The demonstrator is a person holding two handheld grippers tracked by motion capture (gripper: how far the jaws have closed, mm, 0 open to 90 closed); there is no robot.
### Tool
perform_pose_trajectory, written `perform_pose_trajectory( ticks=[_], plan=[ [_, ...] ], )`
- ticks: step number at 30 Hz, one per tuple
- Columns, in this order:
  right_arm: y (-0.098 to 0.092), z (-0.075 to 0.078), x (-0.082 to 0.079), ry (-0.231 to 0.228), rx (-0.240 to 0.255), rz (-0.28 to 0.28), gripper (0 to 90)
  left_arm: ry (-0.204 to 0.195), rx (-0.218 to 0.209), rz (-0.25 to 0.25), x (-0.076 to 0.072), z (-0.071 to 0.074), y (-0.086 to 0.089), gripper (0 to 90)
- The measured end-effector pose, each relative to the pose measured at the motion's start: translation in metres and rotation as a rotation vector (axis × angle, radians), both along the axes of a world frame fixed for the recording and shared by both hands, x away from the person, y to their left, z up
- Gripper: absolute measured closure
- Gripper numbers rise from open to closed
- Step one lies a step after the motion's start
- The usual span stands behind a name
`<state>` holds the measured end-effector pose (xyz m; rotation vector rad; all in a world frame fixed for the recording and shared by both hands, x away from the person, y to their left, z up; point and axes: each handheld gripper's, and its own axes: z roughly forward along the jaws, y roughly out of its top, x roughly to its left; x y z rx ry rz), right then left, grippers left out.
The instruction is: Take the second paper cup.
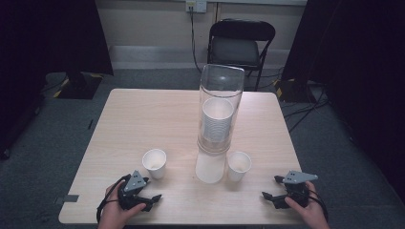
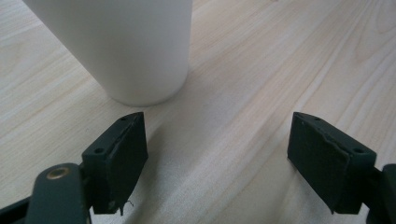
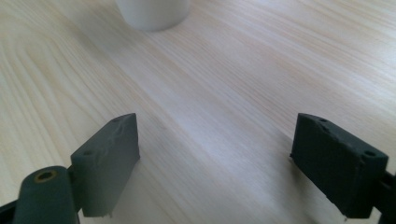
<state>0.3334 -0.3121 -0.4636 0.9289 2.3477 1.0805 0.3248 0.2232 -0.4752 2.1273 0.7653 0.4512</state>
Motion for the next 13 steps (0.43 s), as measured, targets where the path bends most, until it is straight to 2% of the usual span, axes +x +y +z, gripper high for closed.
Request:
perform_pose_trajectory(
  ticks=[1, 2, 13],
  plan=[
    [0.0000, 0.0000, 0.0000, 0.000, 0.000, 0.000, 14.5, 0.000, 0.000, 0.000, 0.0000, 0.0000, 0.0000, 19.5],
    [-0.0010, -0.0003, -0.0002, -0.009, -0.020, 0.005, 14.0, 0.000, 0.000, 0.000, 0.0000, 0.0000, 0.0000, 19.5],
    [-0.0011, -0.0003, 0.0010, -0.003, -0.020, 0.010, 13.1, 0.002, 0.001, 0.001, -0.0002, 0.0000, 0.0000, 19.4]
  ],
)
